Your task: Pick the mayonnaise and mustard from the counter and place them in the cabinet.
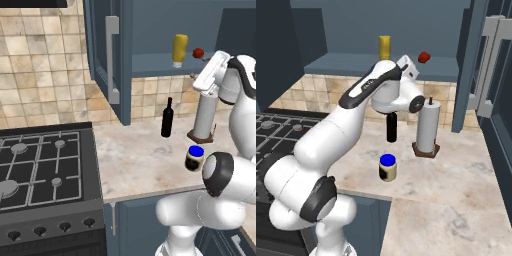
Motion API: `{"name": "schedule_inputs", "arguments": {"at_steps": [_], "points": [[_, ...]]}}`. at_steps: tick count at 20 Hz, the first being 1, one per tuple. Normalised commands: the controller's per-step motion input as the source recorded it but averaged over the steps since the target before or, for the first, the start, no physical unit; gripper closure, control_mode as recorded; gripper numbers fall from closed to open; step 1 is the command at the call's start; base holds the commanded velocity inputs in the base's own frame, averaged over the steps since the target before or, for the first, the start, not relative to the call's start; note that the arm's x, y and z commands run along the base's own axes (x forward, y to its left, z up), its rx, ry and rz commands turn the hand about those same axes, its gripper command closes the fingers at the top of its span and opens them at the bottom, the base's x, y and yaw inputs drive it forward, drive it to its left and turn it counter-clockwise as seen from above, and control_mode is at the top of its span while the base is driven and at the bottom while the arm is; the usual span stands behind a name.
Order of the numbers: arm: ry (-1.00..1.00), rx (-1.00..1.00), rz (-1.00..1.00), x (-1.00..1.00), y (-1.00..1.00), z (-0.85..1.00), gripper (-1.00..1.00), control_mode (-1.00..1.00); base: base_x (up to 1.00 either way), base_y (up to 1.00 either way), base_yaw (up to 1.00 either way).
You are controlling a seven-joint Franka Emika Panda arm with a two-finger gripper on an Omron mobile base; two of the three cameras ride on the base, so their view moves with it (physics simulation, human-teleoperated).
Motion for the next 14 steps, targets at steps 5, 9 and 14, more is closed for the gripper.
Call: {"name": "schedule_inputs", "arguments": {"at_steps": [5,9,14], "points": [[0.03,-0.02,-0.07,-0.43,0.04,-0.28,-1.0,-1.0,0.0,0.0,0.0],[0.15,-0.06,-0.1,-0.28,0.05,-0.35,-1.0,-1.0,0.0,0.0,0.0],[0.24,-0.01,-0.1,-0.07,0.0,-0.32,-1.0,-1.0,0.0,0.0,0.0]]}}
